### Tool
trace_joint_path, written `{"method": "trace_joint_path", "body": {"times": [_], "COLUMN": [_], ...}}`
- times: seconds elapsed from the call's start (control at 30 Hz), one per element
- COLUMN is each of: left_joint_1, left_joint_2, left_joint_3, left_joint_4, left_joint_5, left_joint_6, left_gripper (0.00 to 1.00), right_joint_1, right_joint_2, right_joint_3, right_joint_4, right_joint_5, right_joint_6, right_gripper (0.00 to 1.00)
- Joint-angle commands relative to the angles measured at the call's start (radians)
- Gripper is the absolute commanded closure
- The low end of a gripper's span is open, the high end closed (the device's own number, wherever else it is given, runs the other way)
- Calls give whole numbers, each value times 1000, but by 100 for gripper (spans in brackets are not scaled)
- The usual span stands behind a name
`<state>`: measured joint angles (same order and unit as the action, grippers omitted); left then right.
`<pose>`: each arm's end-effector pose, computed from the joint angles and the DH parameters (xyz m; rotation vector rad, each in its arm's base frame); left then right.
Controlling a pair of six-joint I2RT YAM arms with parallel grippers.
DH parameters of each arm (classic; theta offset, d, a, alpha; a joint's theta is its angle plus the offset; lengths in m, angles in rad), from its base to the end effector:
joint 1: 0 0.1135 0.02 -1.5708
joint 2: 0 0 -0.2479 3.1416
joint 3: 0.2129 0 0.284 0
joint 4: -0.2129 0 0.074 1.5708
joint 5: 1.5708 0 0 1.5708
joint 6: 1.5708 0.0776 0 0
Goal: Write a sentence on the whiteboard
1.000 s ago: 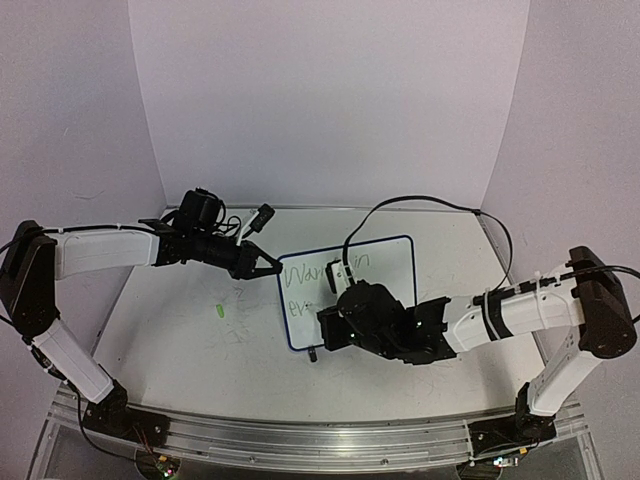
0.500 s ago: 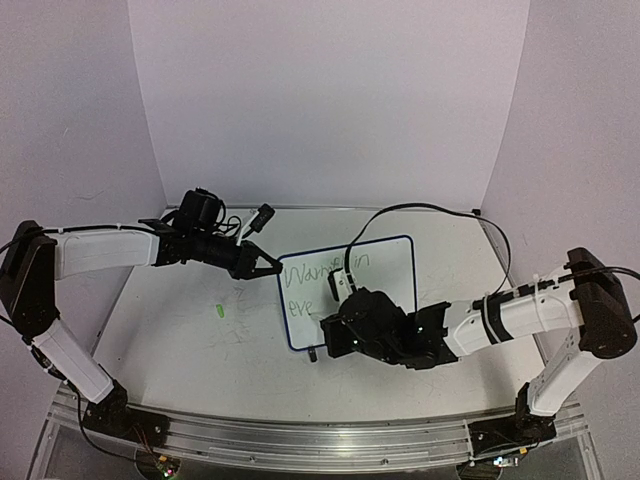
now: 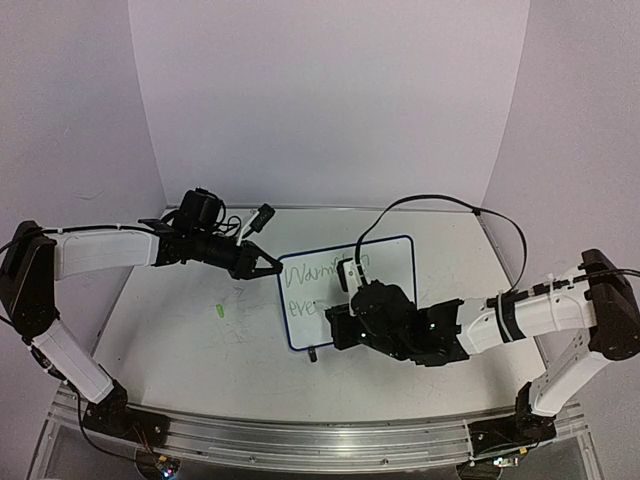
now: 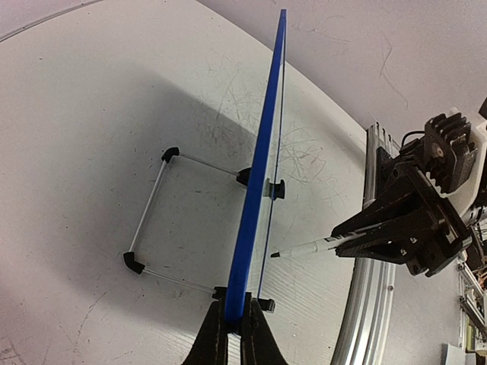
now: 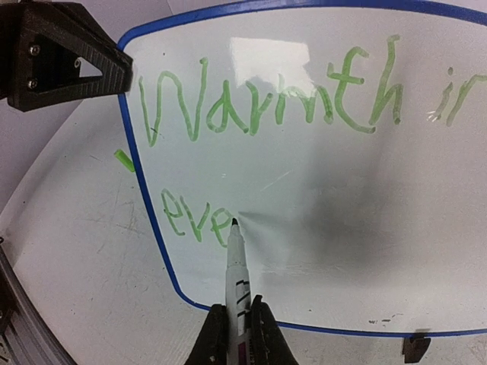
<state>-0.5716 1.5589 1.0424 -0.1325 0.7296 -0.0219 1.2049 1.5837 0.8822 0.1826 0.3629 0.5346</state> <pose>0.3026 -0.2562 0.1968 1.0062 2.0194 -1.1314 0.1693 0.3648 0.1554 -0.4829 2.0713 0.6879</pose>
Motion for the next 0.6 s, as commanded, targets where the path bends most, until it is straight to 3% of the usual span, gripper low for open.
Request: {"method": "trace_joint_path", "body": {"times": [0.0, 0.57], "left_joint_1": [-5, -5], "left_joint_2": [-28, -24], "left_joint_3": [-2, -2], "left_joint_4": [10, 10], "left_joint_5": [-51, -47], "left_joint_6": [63, 63], "left_gripper": [100, 100], "right_joint_1": [-2, -10], "right_joint_2": [-21, 35], "right_joint_3": [-9, 31], "right_joint_4": [49, 37], "right_joint_5": [1, 58], "right_joint_6": [-24, -4], "right_gripper": [100, 100]}}
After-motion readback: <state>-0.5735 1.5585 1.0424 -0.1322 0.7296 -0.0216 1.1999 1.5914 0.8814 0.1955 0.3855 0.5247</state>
